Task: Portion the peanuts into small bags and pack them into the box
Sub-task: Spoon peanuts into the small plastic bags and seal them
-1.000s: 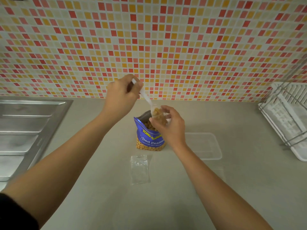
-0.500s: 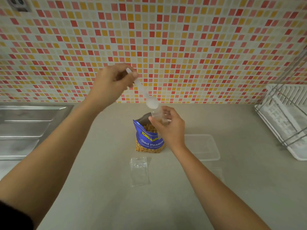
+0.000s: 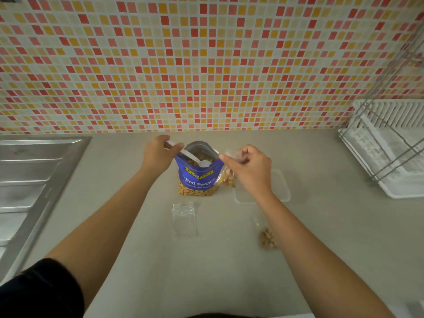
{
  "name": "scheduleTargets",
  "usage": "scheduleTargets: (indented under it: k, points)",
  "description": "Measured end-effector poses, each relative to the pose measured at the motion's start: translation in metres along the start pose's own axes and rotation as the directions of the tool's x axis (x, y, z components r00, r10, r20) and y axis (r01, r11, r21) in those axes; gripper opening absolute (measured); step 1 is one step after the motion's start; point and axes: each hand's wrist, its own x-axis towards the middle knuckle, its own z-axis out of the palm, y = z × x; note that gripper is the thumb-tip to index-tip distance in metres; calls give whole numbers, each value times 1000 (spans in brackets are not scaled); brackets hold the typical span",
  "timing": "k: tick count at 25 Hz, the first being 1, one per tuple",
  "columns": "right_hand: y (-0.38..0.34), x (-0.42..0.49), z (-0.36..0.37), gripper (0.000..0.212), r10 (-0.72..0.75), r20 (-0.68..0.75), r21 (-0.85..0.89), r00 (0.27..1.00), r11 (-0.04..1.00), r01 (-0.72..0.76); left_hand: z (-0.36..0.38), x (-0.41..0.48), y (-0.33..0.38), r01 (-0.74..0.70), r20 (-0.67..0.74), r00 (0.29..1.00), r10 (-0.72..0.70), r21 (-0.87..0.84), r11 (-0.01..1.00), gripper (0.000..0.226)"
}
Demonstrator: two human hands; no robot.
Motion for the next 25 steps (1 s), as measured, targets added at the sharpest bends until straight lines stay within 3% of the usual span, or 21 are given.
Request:
scheduleTargets:
  k: [2, 4, 6, 7, 9, 11, 14, 17, 19, 25]
  points:
    - [4, -2, -8, 42, 8, -12, -9, 1000, 1000, -9, 1, -13, 3, -87, -152, 984, 91, 35, 996, 53]
    - [7, -4, -14, 39, 16, 0, -15, 1000, 1000, -16, 8, -42, 10, -275, -292, 919, 265, 8, 961, 35]
    - [9, -7, -17, 38, 26, 20, -17, 999, 1000, -26, 24, -80, 13, -384, -188, 909, 373, -29, 923, 23]
    - [10, -8, -18, 38, 36, 30, -18, 999, 999, -36, 34, -97, 13, -361, -55, 932, 357, -91, 928, 21]
    - [13, -14, -19, 39, 77, 59, -12, 995, 997, -76, 55, -122, 9, -184, 224, 944, 244, -258, 949, 24]
    - [20, -22, -17, 40, 124, 117, -8, 985, 992, -124, 75, -135, 1, 28, 359, 922, 147, -440, 898, 29]
    - [37, -36, -20, 35, 223, 263, -4, 939, 973, -230, 99, -151, -11, 274, 397, 918, -10, -616, 739, 27]
    - [63, -53, -32, 39, 313, 479, 71, 820, 917, -392, 112, -165, -20, 395, 430, 896, -111, -655, 644, 13]
    - [81, -70, -41, 41, 337, 516, 10, 788, 917, -398, 115, -173, -23, 450, 447, 880, -162, -671, 589, 8]
    - [105, -106, -49, 11, 322, 464, 58, 825, 919, -391, 132, -189, -25, 481, 511, 846, -152, -608, 632, 9]
